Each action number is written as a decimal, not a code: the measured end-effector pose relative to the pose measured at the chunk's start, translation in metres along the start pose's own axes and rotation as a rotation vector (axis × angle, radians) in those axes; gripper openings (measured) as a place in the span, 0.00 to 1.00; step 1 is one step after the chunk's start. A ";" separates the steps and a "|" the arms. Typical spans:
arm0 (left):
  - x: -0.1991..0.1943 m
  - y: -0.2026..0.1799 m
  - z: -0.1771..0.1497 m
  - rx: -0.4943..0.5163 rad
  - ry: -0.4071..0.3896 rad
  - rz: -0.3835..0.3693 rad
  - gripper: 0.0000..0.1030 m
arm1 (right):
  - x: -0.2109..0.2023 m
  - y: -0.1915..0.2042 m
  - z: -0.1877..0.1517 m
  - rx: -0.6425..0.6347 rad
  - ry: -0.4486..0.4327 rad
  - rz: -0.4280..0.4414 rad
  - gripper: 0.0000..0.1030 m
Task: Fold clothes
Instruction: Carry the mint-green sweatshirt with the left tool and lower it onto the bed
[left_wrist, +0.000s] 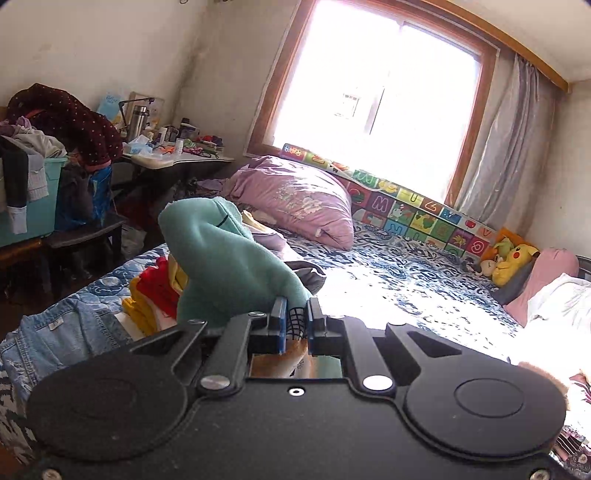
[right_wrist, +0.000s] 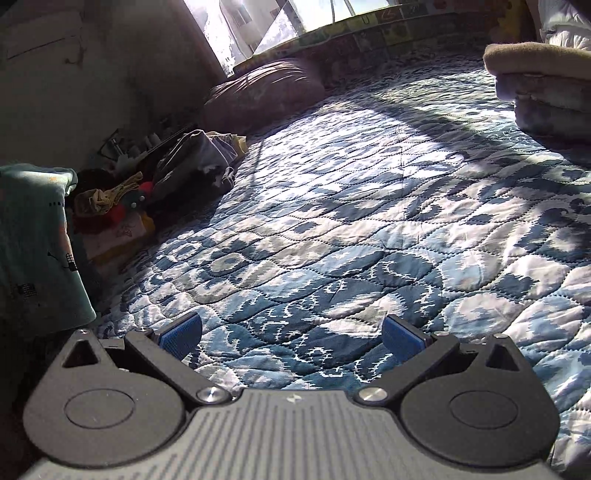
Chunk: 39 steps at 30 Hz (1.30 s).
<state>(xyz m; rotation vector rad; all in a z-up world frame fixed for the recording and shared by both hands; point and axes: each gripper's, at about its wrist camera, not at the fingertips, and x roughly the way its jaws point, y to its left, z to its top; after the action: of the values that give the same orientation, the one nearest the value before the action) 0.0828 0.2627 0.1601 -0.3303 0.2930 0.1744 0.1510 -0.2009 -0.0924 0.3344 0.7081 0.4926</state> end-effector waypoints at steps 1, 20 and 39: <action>0.006 -0.015 -0.003 0.009 0.012 -0.030 0.07 | -0.005 -0.005 0.001 0.018 -0.008 0.014 1.00; 0.209 -0.245 -0.046 0.054 0.075 -0.372 0.07 | -0.020 -0.119 0.025 0.240 -0.127 0.014 1.00; 0.167 -0.171 -0.245 -0.029 0.462 -0.294 0.52 | 0.006 -0.115 0.048 0.207 -0.154 -0.002 0.99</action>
<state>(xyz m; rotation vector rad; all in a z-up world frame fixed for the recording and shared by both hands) 0.2149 0.0398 -0.0637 -0.4368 0.6928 -0.1924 0.2241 -0.3002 -0.1129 0.5596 0.6106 0.3873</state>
